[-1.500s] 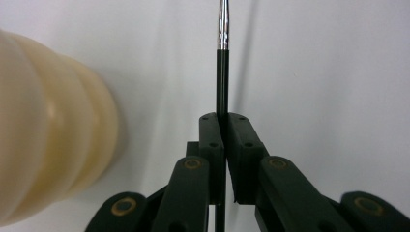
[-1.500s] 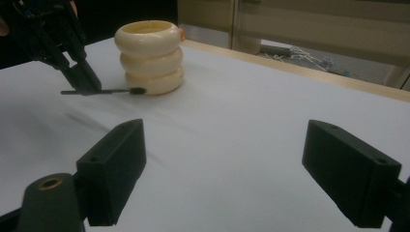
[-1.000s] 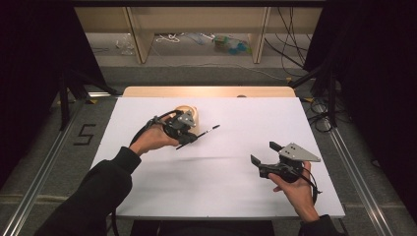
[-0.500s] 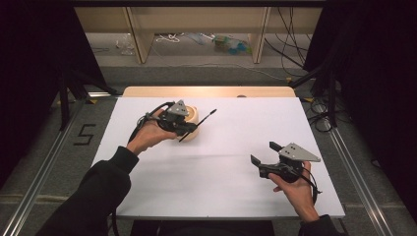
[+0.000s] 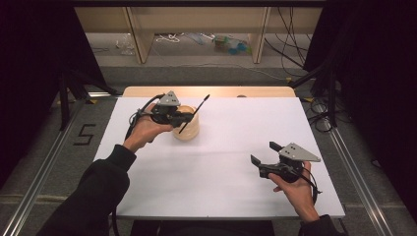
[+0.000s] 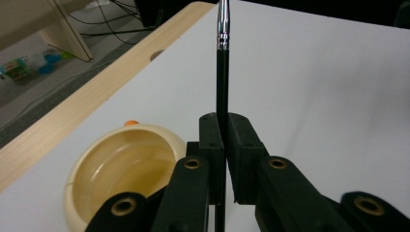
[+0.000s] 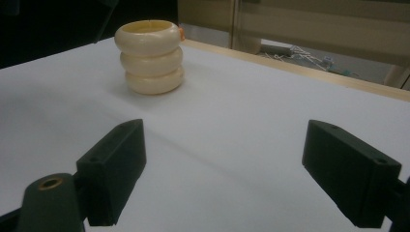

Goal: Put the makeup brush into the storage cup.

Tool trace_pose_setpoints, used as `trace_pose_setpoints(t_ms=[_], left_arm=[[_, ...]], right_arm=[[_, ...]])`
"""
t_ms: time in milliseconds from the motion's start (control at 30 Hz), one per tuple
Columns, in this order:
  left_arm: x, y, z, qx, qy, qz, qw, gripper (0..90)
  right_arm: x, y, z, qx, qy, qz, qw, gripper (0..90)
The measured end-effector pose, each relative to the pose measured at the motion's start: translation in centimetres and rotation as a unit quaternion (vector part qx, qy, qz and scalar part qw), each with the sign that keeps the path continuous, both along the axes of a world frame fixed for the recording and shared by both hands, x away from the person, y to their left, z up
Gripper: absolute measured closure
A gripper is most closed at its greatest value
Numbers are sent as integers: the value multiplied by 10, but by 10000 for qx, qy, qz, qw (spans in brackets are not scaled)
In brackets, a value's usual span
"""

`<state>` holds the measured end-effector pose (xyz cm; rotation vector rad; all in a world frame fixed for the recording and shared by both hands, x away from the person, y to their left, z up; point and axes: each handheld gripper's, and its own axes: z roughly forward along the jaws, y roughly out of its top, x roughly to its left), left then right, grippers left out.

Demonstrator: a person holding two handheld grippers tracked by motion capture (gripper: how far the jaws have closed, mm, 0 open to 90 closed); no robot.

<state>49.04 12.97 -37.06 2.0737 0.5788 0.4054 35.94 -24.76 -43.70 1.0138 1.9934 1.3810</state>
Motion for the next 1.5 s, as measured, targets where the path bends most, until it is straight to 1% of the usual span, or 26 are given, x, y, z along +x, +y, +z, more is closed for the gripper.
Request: trace_pose_setpoints(t_ms=[33, 67, 100, 133, 167, 200, 233, 300, 367, 467, 533, 567, 633, 667, 767, 800, 867, 900, 1033, 1100, 1133, 1167, 1200, 1233, 1433, 1500], left_arm=[[1, 2, 2, 45, 20, -30, 10000, 853], [1, 2, 2, -66, -43, 50, 10000, 853], [1, 4, 4, -24, -102, 75, 9999, 853], [0, 4, 5, -119, -67, 128, 9998, 853], [0, 4, 6, -194, -93, 133, 9997, 853], [0, 5, 8, -194, -72, 155, 9997, 853], [1, 6, 8, -270, -129, 199, 9994, 853], [2, 8, 11, -336, -108, 266, 9990, 853], [3, 10, 12, -483, -150, 366, 9981, 854], [6, 14, 15, -581, -176, 496, 9969, 853], [8, 16, 17, -667, -243, 595, 9957, 853], [9, 17, 17, -725, -228, 626, 9951, 853], [11, 20, 19, -849, -280, 785, 9929, 853], [12, 21, 19, -887, -296, 816, 9923, 853], [15, 23, 19, -990, -362, 984, 9896, 853], [16, 23, 18, -1030, -368, 1024, 9887, 853], [18, 24, 17, -1064, -381, 1080, 9877, 853], [19, 24, 17, -1065, -389, 1125, 9872, 853], [22, 24, 15, -1162, -437, 1239, 9845, 853], [24, 24, 15, -1215, -419, 1281, 9834, 853], [24, 24, 14, -1219, -440, 1318, 9828, 853], [25, 24, 14, -1237, -443, 1329, 9824, 853], [25, 24, 14, -1285, -452, 1352, 9814, 853], [25, 24, 14, -1279, -497, 1362, 9811, 854], [27, 23, 12, -1419, -546, 1480, 9772, 853], [27, 22, 11, -1457, -547, 1496, 9764, 853]], right_arm=[[0, 0, 0, -1, -1, -1, 10000, 169], [0, 0, 0, 1, 1, -1, 10000, 169], [0, 0, 0, -1, 1, -2, 10000, 169], [0, 0, 0, 1, 3, -3, 10000, 169], [0, 0, 0, -1, -1, 0, 10000, 169], [0, 0, 0, -2, 0, -2, 10000, 169], [0, 0, 0, 6, -8, -12, 10000, 169], [0, 0, 0, -3, -1, -1, 10000, 169], [-1, 0, 0, 29, 36, -5, 10000, 169], [0, 0, 0, 6, -8, -8, 10000, 169], [0, 0, 0, 2, -2, 0, 10000, 169], [-1, 0, 0, 31, 36, -5, 10000, 169], [0, 0, 0, -3, -3, 4, 10000, 169], [0, 0, 0, 5, -5, -9, 10000, 169], [-1, 0, 0, 30, 37, -2, 10000, 169], [0, 0, 0, 6, 0, 4, 10000, 169], [-1, 0, 0, 32, 37, -1, 10000, 169], [0, 0, 0, 16, 12, 3, 10000, 169], [0, 0, 0, 11, 7, 5, 10000, 169], [0, 0, 0, 1, -2, 8, 10000, 169], [0, 0, 0, 29, 32, 2, 10000, 169], [0, 0, 0, 31, 33, 4, 10000, 169], [0, 0, 0, 30, 32, 2, 10000, 169], [0, 0, 0, 31, 32, 3, 10000, 169], [0, 0, 0, 2, -4, 10, 10000, 169], [0, 0, 0, 6, -8, 0, 10000, 169]])
